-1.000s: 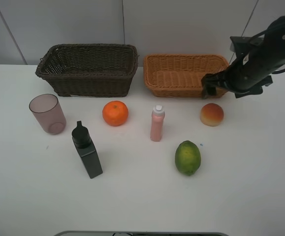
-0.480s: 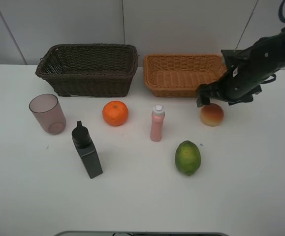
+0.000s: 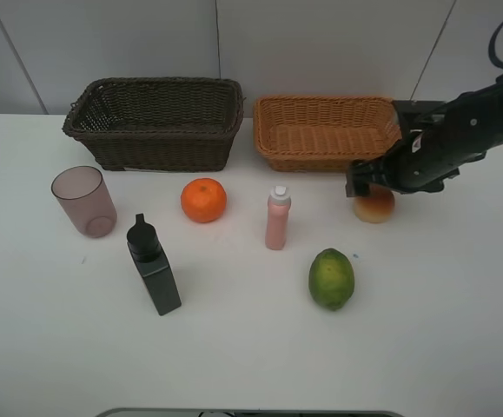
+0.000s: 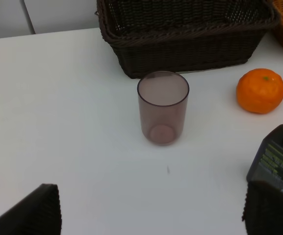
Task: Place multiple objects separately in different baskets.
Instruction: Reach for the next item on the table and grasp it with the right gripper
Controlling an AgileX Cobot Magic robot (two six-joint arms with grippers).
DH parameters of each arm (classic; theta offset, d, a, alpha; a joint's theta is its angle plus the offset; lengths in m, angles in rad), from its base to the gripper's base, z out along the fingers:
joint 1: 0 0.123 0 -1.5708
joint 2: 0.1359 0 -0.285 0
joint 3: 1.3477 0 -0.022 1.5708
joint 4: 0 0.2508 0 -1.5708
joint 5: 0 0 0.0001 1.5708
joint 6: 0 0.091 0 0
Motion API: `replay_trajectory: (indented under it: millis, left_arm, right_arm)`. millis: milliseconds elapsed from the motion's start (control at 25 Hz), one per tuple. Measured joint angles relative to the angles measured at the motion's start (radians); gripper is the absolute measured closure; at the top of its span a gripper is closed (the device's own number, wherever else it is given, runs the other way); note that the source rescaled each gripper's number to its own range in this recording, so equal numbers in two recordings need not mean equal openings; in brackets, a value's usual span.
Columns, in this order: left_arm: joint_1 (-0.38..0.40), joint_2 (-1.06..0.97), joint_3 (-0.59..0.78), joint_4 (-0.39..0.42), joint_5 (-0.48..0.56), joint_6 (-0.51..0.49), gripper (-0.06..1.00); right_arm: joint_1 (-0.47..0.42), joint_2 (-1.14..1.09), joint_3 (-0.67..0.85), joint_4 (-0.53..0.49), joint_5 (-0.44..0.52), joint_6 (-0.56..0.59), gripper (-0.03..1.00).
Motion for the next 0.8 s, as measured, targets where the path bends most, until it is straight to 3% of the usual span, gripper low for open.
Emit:
replay_trajectory:
  millis: [800]
  left_arm:
    - [0.0, 0.0, 0.0, 0.0, 0.0, 0.0, -0.02]
  right_arm:
    - [-0.018, 0.076, 0.0, 0.003, -0.036, -0.003, 0.08]
